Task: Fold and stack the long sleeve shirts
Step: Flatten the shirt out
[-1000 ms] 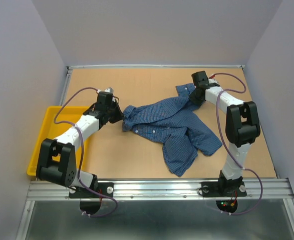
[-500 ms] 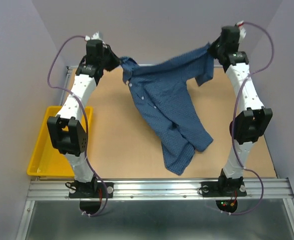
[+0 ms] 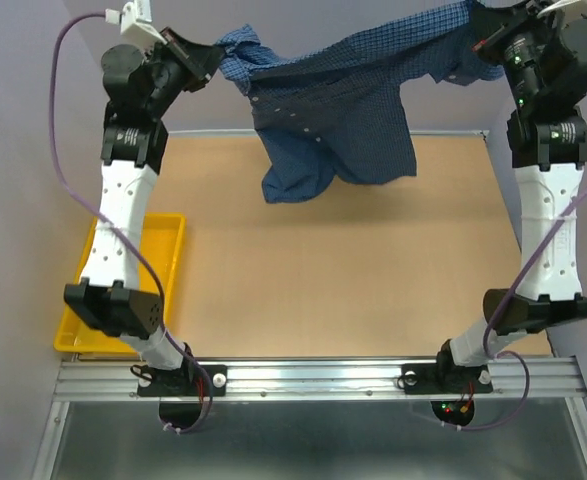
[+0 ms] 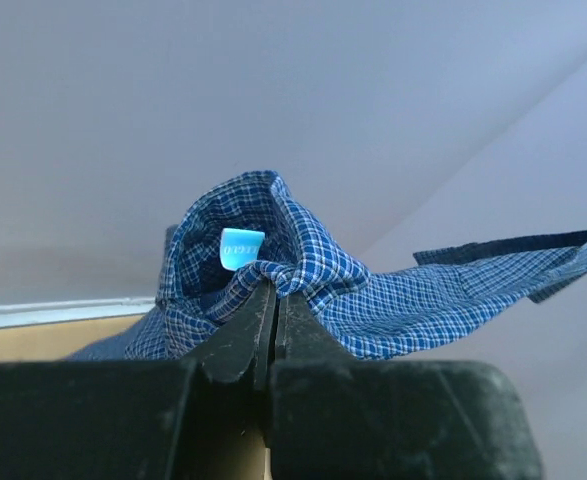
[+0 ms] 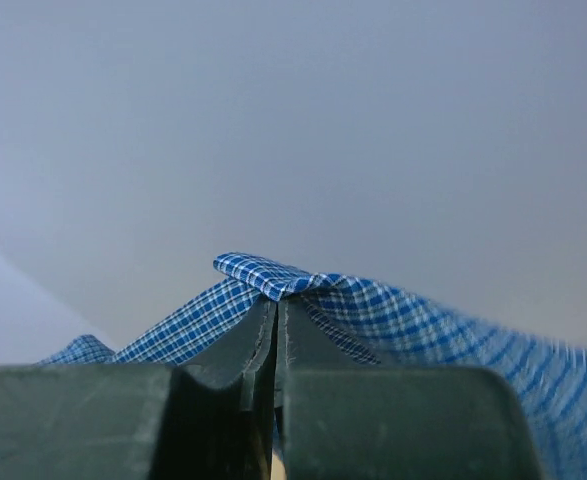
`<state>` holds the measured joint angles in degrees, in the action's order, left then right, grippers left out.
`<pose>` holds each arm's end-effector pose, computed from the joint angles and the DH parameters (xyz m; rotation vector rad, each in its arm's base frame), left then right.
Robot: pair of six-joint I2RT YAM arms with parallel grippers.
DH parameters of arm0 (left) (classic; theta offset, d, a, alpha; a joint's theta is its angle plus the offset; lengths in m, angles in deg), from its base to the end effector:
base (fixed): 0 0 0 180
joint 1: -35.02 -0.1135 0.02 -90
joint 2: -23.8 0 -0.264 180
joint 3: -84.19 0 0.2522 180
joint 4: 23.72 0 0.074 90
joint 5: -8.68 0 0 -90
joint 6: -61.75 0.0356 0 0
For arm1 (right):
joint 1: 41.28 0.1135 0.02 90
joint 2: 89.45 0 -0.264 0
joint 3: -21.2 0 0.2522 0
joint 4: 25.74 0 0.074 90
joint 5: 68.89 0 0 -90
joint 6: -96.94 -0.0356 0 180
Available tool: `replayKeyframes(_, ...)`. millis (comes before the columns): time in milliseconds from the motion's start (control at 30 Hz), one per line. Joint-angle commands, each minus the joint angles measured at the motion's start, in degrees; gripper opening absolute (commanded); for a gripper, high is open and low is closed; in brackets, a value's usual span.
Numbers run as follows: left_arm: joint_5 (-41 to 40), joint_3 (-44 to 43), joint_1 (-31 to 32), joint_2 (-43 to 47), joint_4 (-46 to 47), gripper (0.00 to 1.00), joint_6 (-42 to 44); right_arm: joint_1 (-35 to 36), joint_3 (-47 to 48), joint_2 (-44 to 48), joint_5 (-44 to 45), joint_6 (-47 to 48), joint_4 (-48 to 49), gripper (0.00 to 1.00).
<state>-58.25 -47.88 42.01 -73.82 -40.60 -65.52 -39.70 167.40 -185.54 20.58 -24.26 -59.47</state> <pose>0.3603 -0.0582 0.5501 0.0102 1.3450 -0.9115 0.3148 0.0090 0.6004 0.3248 1.2597 0.4963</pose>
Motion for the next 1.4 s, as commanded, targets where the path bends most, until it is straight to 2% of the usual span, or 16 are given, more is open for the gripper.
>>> replayKeyframes(0, 0.3, 17.7, -0.8, 15.2, 10.0, 0.00, 2.0, 0.1, -11.5, 9.3, -10.6, 1.6, 5.4, 0.01)
replayKeyframes(67, -1.2, 26.1, -0.8, 21.2, 11.5, 0.00, 1.6, 0.1, -17.8, 16.3, -15.6, 0.6, 5.7, 0.00)
replayKeyframes(100, -2.1, 34.2, -0.8, 27.2, 11.6, 0.00, 0.3, 0.2, -21.0, 18.6, -17.4, 0.0, 5.8, 0.00)
replayKeyframes(200, -7.1, 48.4, -0.8, 37.8, 6.7, 0.00, -1.6, 0.2, -36.7, 28.2, -22.0, -3.2, 5.8, 0.01)
replayKeyframes(333, -14.1, 61.7, -0.7, 47.5, -9.1, 0.00, -3.5, 0.3, -57.5, 41.1, -25.2, -5.5, 3.8, 0.00)
replayKeyframes(467, -11.5, 72.9, -0.7, 58.8, -17.0, 0.00, -6.0, 0.8, -78.5, 52.7, -27.1, -8.3, -3.4, 0.01)
replayKeyframes(500, -10.9, 75.9, -0.7, 60.8, -18.3, 0.01, -6.3, 0.8, -80.9, 57.1, -27.2, -8.6, -6.4, 0.08)
replayKeyframes(600, -10.6, 77.9, -0.7, 67.4, -23.8, 0.14, -7.2, 0.8, -84.1, 62.2, -24.9, -7.7, -11.1, 0.34)
replayKeyframes(633, -11.6, 77.8, -0.7, 68.5, -25.2, 0.21, -7.3, 0.7, -84.0, 63.3, -24.0, -7.0, -14.0, 0.54)
replayKeyframes(667, -12.3, 77.5, -0.7, 70.5, -27.5, 0.40, -7.3, 0.7, -83.6, 63.1, -22.4, -5.2, -15.4, 0.62)
replayKeyframes(700, -13.0, 76.6, -0.7, 71.2, -28.5, 0.50, -7.0, 0.8, -83.0, 62.5, -21.5, -4.3, -17.3, 0.71)
replayKeyframes(767, -15.6, 75.3, -0.7, 72.1, -30.8, 0.73, -6.4, 0.8, -80.9, 59.5, -18.8, -2.2, -18.3, 0.76)
replayKeyframes(867, -17.1, 71.7, -0.7, 71.2, -32.4, 0.85, -4.0, 0.7, -78.0, 55.2, -13.6, -1.0, -18.5, 0.80)
replayKeyframes(1067, -15.0, 67.0, -0.7, 65.7, -29.3, 0.86, 2.9, 0.8, -73.6, 42.2, -10.9, 3.5, -17.0, 0.81)
replayKeyframes(1200, -8.7, 68.5, -0.7, 55.5, -23.5, 0.86, 5.5, 0.8, -72.3, 28.9, -7.0, 2.8, -11.9, 0.75)
replayKeyframes(1367, -9.6, 67.0, -0.1, 42.8, -16.2, 0.89, 11.0, 0.8, -69.5, 16.7, 0.3, -0.5, -5.7, 0.70)
